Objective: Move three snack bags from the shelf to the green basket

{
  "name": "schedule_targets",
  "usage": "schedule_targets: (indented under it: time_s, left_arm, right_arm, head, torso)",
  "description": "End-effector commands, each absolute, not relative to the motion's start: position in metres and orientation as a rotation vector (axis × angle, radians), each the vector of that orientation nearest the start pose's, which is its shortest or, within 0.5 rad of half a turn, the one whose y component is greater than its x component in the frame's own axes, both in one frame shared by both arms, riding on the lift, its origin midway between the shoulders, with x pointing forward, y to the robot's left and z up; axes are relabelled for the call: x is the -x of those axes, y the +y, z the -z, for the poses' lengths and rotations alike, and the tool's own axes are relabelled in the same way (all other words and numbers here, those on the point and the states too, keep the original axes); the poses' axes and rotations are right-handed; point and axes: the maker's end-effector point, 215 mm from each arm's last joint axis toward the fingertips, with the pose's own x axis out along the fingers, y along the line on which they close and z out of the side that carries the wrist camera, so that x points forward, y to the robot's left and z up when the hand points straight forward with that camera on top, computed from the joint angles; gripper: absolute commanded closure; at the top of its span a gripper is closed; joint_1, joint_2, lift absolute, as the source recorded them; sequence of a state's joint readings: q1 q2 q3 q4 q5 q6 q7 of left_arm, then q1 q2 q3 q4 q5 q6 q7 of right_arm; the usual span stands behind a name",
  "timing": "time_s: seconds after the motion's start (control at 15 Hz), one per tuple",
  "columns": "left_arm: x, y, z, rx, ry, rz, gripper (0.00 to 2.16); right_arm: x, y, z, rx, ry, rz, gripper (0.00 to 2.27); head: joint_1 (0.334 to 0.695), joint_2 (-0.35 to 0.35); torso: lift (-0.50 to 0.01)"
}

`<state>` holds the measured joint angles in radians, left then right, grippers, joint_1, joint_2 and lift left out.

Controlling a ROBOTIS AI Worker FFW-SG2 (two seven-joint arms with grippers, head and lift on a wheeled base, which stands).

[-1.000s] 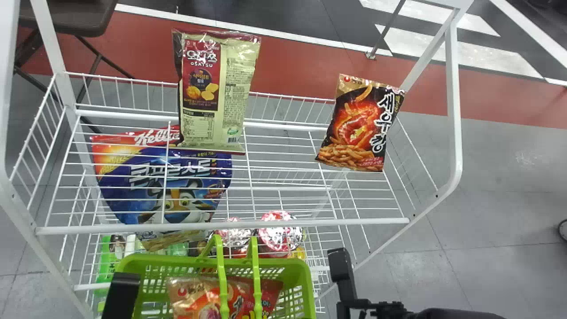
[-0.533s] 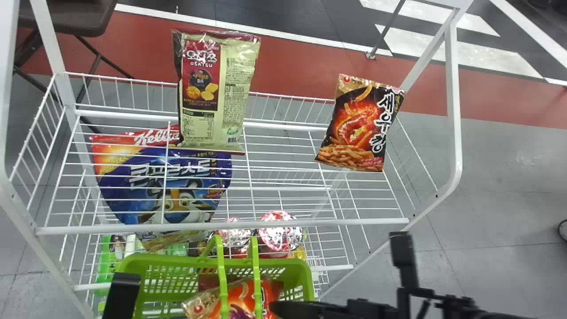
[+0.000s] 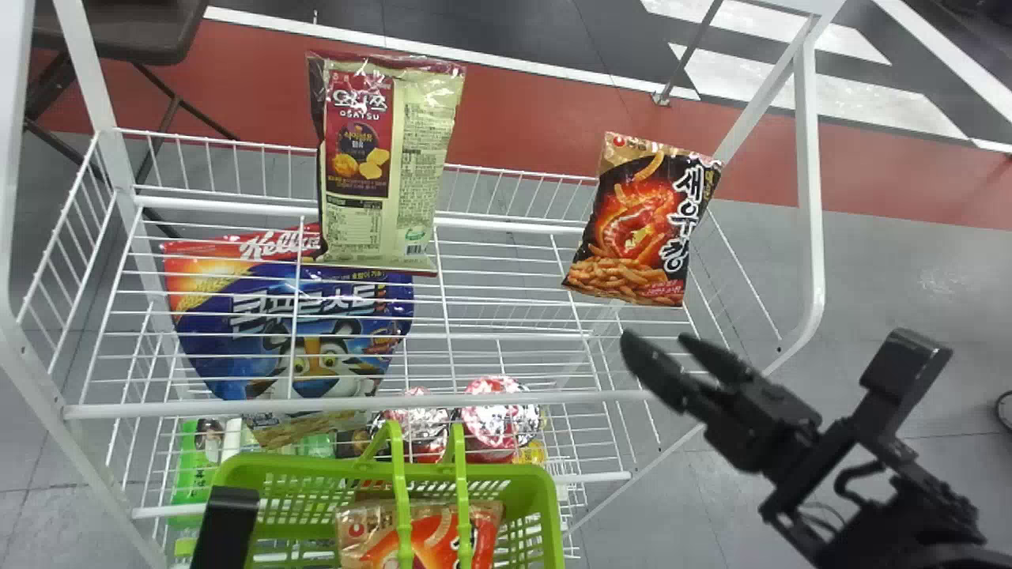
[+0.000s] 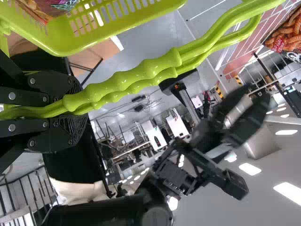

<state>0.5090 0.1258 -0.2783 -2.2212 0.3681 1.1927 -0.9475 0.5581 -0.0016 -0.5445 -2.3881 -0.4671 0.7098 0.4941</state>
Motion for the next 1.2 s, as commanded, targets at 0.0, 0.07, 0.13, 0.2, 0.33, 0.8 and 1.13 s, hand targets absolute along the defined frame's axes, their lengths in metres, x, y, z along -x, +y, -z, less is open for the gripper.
schedule_targets:
  time_s: [0.0, 0.07, 0.13, 0.2, 0.33, 0.8, 1.13]
  left_arm:
    - [-0.153, -0.078, 0.395, 0.700, 0.974, 1.358, 1.67]
    - [-0.153, -0.077, 0.396, 0.699, 0.975, 1.356, 1.67]
    - [-0.153, -0.077, 0.396, 0.698, 0.976, 1.353, 1.67]
    - [-0.153, -0.077, 0.397, 0.698, 0.978, 1.353, 1.67]
    - [-0.154, -0.075, 0.398, 0.697, 0.979, 1.347, 1.67]
    - [-0.162, -0.073, 0.405, 0.704, 0.984, 1.329, 1.67]
    - [-0.165, -0.074, 0.407, 0.702, 0.985, 1.328, 1.67]
  right_arm:
    - [-0.424, -0.347, 0.297, -0.246, 0.167, -0.110, 0.07]
    - [-0.443, -0.354, 0.290, -0.203, 0.131, -0.062, 0.07]
    - [-0.458, -0.360, 0.286, -0.177, 0.117, -0.029, 0.07]
    - [-0.477, -0.364, 0.288, -0.147, 0.119, 0.005, 0.07]
    - [-0.508, -0.371, 0.301, -0.107, 0.146, 0.059, 0.07]
    - [-0.542, -0.383, 0.344, -0.112, 0.197, 0.039, 2.13]
    - [-0.513, -0.381, 0.312, -0.094, 0.136, -0.009, 2.23]
  head:
    - [0.695, -0.350]
    - [0.695, -0.350]
    - [0.695, -0.350]
    - [0.695, -0.350]
    - [0.695, -0.350]
    - [0.695, -0.350]
    - [0.695, -0.350]
  torso:
    - [-0.047]
    - [-0.047]
    - [-0.047]
    - [-0.047]
    - [-0.047]
    - [-0.047]
    - [-0.047]
